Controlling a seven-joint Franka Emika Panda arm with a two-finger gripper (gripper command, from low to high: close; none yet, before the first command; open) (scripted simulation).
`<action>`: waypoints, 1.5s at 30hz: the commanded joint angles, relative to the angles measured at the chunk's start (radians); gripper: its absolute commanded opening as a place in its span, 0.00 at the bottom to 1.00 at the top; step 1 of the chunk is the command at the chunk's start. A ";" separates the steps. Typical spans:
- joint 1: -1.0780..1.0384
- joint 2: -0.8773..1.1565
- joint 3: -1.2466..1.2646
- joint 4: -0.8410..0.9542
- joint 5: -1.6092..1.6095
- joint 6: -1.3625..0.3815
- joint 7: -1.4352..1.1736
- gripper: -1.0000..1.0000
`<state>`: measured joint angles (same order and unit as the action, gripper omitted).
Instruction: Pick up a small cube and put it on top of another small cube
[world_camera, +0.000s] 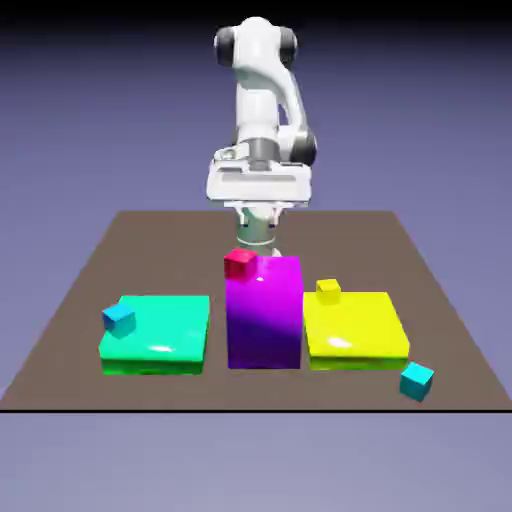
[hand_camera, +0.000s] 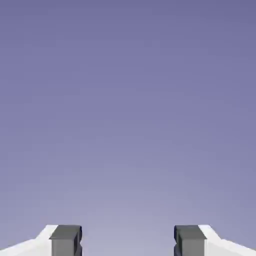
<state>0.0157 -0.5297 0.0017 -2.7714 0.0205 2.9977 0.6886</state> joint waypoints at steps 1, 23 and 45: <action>0.003 0.033 0.001 0.032 0.017 -0.033 -0.044 0.50; 0.070 0.769 0.032 0.736 0.392 -0.750 -1.000 0.50; 0.138 1.504 0.063 1.439 0.767 -1.468 -1.957 0.50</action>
<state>0.1534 0.9743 0.0647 -1.3320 0.7873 1.5299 -1.2685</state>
